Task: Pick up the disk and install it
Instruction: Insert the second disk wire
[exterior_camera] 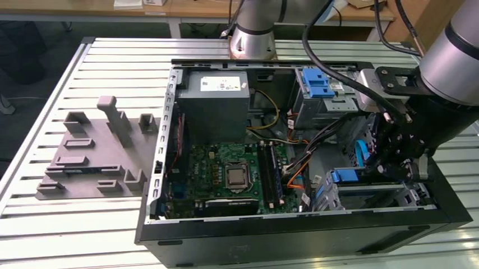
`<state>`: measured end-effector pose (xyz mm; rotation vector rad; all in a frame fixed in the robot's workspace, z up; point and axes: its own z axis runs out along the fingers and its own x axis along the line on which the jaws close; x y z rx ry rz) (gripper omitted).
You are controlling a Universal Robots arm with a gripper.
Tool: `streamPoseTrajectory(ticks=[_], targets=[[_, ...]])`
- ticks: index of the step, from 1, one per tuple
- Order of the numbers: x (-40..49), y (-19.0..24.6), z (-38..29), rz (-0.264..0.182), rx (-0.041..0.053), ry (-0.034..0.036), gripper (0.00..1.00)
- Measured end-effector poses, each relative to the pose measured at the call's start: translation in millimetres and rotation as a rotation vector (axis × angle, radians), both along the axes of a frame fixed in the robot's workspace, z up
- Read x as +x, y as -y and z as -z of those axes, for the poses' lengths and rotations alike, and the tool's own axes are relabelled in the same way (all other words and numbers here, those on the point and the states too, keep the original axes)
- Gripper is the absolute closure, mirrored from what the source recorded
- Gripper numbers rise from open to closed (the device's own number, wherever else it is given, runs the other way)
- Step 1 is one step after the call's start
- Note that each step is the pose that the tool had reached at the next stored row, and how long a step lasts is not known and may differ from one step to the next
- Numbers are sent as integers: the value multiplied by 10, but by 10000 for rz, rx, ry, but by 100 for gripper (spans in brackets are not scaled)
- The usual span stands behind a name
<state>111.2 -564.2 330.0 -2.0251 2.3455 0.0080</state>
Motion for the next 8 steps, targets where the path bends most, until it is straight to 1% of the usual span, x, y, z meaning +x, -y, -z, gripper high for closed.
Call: streamPoseTrajectory(ticks=[1, 2, 3, 4, 8], targets=[[0, 0, 0, 0, 1, 0, 76], [0, 0, 0, 0, 1, 0, 70], [0, 0, 0, 0, 1, 0, 70], [0, 0, 0, 1, 1, 0, 64], [0, 0, -12, 0, -1, 0, 64]])
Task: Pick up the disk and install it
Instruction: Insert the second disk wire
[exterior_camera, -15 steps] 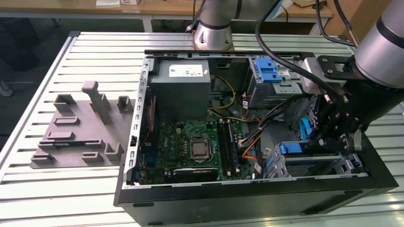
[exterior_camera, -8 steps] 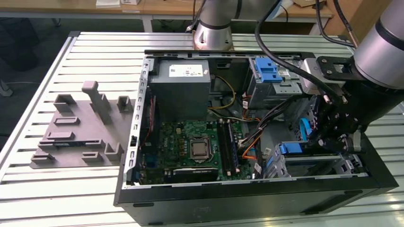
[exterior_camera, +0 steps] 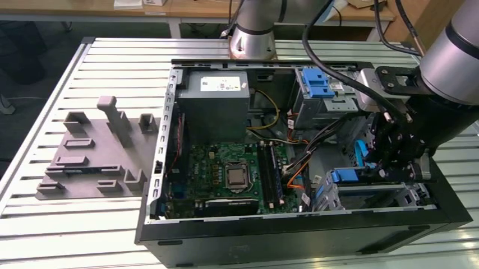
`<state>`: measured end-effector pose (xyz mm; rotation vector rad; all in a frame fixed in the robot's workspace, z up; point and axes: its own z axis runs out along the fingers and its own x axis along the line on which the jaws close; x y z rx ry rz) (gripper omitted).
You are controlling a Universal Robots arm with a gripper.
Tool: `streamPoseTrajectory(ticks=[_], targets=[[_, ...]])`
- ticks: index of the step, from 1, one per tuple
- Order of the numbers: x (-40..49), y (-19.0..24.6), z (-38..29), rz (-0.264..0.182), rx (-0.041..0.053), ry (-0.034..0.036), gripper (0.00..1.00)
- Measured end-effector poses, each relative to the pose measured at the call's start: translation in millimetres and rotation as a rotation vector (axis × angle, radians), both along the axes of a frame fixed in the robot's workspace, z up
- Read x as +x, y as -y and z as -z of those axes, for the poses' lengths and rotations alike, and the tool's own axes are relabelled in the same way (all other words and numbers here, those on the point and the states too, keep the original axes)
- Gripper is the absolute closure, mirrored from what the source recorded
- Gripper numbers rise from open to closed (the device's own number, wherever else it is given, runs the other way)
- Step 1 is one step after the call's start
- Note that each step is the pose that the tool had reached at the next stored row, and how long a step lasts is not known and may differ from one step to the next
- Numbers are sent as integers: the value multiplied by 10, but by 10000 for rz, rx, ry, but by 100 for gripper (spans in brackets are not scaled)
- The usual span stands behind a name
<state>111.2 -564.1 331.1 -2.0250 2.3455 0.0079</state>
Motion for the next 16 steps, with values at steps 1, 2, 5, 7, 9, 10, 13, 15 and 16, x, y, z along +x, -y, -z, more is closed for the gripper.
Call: streamPoseTrajectory(ticks=[1, 2, 5, 7, 9, 10, 13, 15, 16], targets=[[0, 0, -11, 0, 3, 0, 64], [0, 0, -23, 0, 2, 0, 64], [0, 0, -49, 1, 2, 0, 64], [0, 0, -63, 0, 1, 0, 64], [0, 0, -80, 1, 1, 0, 64], [0, 0, -87, 0, 2, 0, 64], [0, 0, -112, 0, 1, 0, 64], [0, 0, -135, 0, 1, 0, 64], [0, 0, -146, 0, 2, 0, 64]])
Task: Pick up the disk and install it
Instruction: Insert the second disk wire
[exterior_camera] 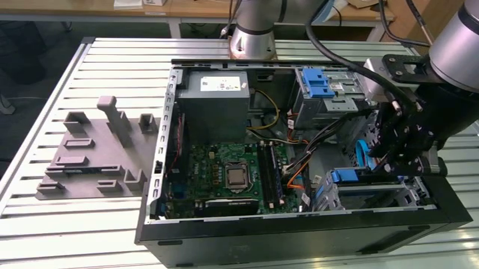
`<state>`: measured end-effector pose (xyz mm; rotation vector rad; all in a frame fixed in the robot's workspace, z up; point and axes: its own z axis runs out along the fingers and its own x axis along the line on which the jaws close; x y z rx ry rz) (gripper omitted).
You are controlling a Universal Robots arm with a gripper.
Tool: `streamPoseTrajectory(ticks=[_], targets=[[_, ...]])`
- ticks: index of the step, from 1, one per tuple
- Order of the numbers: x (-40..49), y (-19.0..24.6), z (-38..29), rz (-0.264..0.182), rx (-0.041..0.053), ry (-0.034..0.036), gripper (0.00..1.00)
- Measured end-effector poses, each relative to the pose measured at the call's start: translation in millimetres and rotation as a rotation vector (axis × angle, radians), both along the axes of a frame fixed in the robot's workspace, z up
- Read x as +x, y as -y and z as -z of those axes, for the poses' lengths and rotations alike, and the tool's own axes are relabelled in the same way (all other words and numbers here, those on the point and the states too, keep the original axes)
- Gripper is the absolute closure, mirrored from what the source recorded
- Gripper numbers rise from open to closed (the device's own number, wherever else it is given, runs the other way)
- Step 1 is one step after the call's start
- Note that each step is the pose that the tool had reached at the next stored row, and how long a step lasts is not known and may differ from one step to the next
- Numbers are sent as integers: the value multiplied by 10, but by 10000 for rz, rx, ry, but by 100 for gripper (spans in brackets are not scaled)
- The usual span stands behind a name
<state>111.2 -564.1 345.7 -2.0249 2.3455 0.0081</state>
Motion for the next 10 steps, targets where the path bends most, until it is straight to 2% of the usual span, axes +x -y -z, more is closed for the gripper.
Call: streamPoseTrajectory(ticks=[4, 5, 6, 8, 10], targets=[[-4, 0, -10, -1, 2, 1, 65], [-11, 0, -11, 0, 0, 0, 71], [-20, 0, -11, 0, 0, 0, 71], [-40, 0, -11, 0, 0, 1, 83], [-48, 0, -7, 0, 1, 1, 83]])
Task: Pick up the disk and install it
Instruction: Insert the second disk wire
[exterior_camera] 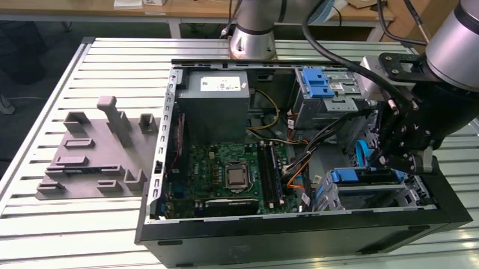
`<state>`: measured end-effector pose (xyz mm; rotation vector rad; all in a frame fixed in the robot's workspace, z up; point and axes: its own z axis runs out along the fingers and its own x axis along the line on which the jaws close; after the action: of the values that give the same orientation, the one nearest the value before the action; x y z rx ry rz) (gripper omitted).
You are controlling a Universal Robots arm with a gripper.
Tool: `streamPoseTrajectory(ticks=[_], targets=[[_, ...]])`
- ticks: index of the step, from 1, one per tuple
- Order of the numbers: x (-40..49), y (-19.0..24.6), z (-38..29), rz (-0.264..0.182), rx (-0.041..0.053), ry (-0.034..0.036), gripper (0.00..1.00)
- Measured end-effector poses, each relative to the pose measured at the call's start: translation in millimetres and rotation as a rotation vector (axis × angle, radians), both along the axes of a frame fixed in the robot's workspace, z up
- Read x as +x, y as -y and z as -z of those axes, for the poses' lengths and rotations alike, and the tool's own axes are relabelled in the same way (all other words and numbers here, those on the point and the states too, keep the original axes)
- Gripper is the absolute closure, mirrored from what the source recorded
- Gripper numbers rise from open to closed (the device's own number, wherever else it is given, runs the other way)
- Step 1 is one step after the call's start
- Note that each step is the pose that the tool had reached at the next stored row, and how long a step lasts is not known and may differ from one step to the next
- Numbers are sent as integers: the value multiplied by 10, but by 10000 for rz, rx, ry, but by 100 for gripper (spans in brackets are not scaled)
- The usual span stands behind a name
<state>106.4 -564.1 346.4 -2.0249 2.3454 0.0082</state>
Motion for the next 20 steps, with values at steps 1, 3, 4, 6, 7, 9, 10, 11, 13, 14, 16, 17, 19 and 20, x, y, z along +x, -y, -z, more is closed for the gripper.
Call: streamPoseTrajectory(ticks=[1, 3, 4, 6, 7, 9, 10, 11, 13, 14, 16, 17, 19, 20], targets=[[0, 0, 7, -1, 0, 0, 89], [-1, 0, 32, -1, 0, 0, 89], [-1, 0, 44, 0, 0, 0, 89], [-1, 0, 64, 0, -1, 0, 89], [-1, 0, 72, 0, -1, 0, 89], [-1, 0, 86, 0, -1, 0, 89], [-1, 0, 94, 0, 0, 0, 89], [-1, 0, 100, 0, -1, 0, 89], [-1, 0, 110, 0, -1, 0, 89], [-1, 0, 114, 0, 1, 0, 89], [-1, 0, 124, 0, 3, 0, 89], [-1, 0, 127, 0, 4, 0, 89], [-1, 0, 129, 1, 16, 0, 89], [-1, 0, 130, 0, 20, 0, 89]])
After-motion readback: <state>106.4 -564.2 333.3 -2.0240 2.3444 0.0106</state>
